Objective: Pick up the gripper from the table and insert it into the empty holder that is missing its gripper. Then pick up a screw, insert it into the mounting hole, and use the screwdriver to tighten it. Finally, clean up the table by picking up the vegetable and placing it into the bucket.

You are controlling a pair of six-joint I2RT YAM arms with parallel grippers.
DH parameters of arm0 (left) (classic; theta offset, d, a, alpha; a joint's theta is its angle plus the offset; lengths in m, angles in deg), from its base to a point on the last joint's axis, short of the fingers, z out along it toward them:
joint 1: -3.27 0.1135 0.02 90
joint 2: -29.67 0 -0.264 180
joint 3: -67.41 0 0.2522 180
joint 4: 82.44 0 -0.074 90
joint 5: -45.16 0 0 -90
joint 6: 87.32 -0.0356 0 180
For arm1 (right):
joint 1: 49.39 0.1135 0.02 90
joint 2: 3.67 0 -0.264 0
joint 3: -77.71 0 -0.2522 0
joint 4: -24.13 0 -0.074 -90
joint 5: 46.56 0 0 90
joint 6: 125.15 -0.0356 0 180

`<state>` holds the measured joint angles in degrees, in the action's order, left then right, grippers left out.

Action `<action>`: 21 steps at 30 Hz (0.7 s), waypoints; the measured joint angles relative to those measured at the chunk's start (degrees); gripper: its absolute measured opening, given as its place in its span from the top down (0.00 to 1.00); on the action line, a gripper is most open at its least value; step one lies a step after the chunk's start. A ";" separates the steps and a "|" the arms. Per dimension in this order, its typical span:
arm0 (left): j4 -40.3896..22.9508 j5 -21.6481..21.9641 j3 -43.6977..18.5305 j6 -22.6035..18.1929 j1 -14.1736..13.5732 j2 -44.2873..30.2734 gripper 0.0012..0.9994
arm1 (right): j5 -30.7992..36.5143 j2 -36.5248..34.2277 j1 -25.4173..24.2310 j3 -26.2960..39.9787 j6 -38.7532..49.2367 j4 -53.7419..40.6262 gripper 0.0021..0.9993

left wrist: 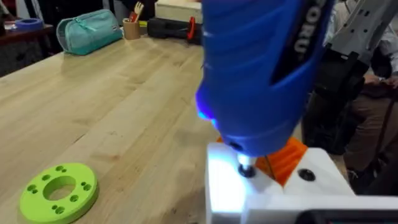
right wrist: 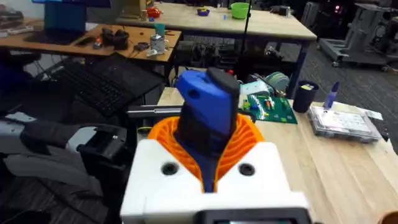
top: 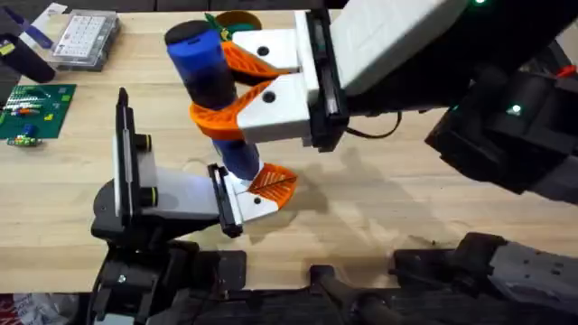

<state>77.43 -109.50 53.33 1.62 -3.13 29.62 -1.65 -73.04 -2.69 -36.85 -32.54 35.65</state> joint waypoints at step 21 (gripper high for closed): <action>0.15 0.83 0.00 -0.02 0.00 0.00 0.99 | -1.33 -1.20 0.55 6.89 0.46 0.70 0.95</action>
<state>77.58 -108.67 53.33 1.60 -3.13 29.62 -2.98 -74.24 -2.14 -29.95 -32.07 36.34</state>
